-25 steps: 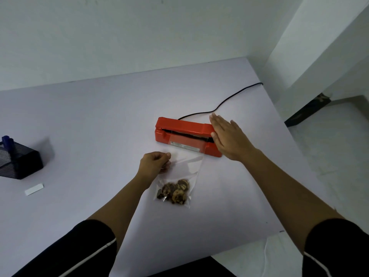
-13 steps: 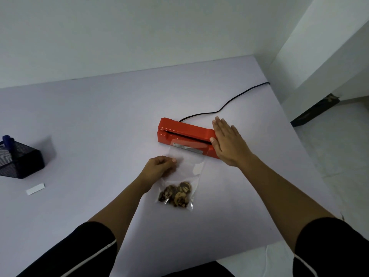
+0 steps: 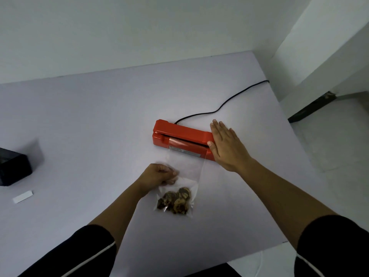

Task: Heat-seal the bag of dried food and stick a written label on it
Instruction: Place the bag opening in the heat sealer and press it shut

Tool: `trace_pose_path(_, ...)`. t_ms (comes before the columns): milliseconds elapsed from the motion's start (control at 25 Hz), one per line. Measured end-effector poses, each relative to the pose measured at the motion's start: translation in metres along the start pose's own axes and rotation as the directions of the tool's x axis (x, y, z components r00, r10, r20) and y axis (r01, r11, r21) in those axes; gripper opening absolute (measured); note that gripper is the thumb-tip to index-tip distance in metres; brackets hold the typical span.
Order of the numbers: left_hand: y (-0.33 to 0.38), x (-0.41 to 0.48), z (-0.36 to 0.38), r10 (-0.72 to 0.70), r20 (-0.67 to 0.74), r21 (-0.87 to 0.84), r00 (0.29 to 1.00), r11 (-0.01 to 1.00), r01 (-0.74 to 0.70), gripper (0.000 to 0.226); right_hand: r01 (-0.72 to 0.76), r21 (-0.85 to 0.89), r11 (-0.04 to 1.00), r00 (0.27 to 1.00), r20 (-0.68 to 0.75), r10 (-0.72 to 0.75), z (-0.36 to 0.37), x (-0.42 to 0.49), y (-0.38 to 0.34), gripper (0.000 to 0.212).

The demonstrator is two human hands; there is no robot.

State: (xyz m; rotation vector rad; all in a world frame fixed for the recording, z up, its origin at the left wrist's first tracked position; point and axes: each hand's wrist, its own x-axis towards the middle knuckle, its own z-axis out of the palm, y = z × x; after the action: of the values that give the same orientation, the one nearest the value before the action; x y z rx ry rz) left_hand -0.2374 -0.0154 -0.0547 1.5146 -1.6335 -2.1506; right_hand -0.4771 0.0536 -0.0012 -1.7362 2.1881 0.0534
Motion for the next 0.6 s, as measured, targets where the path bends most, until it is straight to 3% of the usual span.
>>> trace_pose_path(600,-0.0022,0.0047,-0.0029,-0.016,0.005,0.055,1.0,0.998,0.016,0.026,0.004,0.011,1.0,1.0,-0.012,-0.004,0.0003,-0.0004,0.0004,0.06)
